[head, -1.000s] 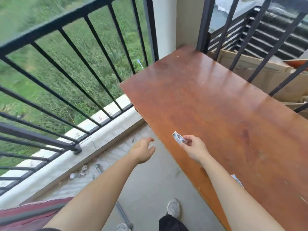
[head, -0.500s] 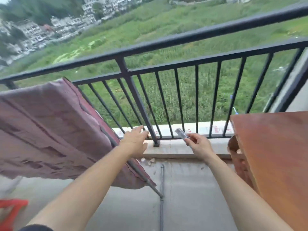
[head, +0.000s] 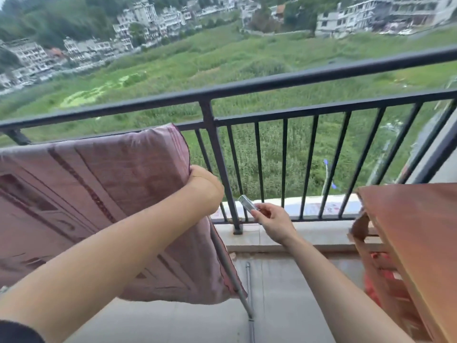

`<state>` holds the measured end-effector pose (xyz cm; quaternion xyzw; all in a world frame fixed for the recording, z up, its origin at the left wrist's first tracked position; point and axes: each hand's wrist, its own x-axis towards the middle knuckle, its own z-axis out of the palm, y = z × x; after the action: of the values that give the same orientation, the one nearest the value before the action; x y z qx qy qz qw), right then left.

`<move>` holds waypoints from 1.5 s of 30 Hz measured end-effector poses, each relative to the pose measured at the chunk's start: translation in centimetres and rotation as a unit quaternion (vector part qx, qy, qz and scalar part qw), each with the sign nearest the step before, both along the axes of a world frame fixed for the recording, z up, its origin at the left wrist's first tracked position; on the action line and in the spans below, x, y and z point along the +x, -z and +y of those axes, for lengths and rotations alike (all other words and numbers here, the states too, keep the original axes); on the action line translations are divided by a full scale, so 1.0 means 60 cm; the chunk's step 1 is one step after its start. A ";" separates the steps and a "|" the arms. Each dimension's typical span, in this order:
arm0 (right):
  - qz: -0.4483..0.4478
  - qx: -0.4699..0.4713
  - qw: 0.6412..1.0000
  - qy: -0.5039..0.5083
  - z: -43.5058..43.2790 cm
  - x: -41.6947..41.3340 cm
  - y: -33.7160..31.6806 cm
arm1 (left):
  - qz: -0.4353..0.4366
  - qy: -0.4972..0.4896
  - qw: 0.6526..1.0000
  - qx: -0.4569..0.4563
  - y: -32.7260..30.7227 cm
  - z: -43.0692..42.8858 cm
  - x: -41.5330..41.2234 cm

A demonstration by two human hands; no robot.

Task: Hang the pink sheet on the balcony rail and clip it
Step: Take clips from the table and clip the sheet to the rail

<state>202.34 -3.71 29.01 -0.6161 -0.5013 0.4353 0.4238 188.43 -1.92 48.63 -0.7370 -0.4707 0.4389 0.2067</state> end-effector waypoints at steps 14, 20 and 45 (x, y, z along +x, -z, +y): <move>0.145 -0.097 0.985 -0.002 -0.053 -0.058 -0.021 | -0.131 0.144 0.981 0.005 -0.016 0.007 -0.035; 0.061 -0.052 0.997 -0.017 -0.061 -0.045 -0.009 | -0.023 0.136 0.990 0.037 -0.054 0.004 -0.023; -0.158 0.265 0.945 -0.106 -0.038 -0.032 -0.127 | -0.100 0.041 0.993 0.037 -0.108 0.015 -0.033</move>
<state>200.40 -5.97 36.63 -0.4856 -0.7215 0.2261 0.4388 186.44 -1.03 55.12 -0.7875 -0.4742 0.3366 0.2039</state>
